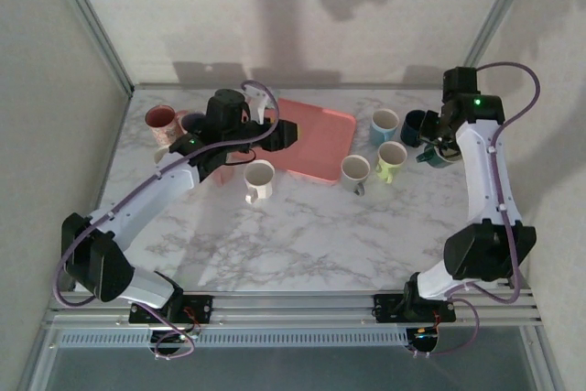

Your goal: Turn the mug right side up

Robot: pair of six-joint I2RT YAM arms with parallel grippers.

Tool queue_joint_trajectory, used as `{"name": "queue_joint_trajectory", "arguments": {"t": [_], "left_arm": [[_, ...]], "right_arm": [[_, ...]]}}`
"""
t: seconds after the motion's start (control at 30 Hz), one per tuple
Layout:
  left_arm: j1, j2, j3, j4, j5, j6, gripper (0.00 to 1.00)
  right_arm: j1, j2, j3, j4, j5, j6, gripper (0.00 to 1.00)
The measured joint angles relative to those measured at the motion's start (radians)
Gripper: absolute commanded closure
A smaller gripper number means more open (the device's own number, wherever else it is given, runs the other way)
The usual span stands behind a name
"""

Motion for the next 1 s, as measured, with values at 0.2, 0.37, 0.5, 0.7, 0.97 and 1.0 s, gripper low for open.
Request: {"name": "queue_joint_trajectory", "arguments": {"t": [0.2,0.37,0.5,0.7,0.97,1.0], "left_arm": [[-0.008,0.034,0.001,-0.05,0.007,0.035,0.41],[-0.008,0.057,0.018,-0.072,0.007,0.053,0.41],[-0.008,0.072,0.034,-0.082,0.007,0.061,0.41],[-0.008,0.084,0.038,-0.083,0.006,0.06,0.41],[-0.008,0.091,0.038,-0.083,0.006,0.06,0.41],[-0.008,0.091,0.038,-0.083,0.006,0.06,0.41]], "right_arm": [[-0.073,0.08,0.0,0.016,-0.045,0.0,1.0],[-0.098,0.139,0.0,0.043,-0.069,0.0,1.0],[-0.102,0.174,-0.001,0.072,-0.087,0.001,1.0],[-0.102,0.22,-0.004,0.114,-0.093,0.012,1.0],[-0.102,0.278,-0.024,0.164,-0.094,0.027,0.97],[-0.102,0.283,-0.034,0.17,-0.094,0.03,0.96]]}}
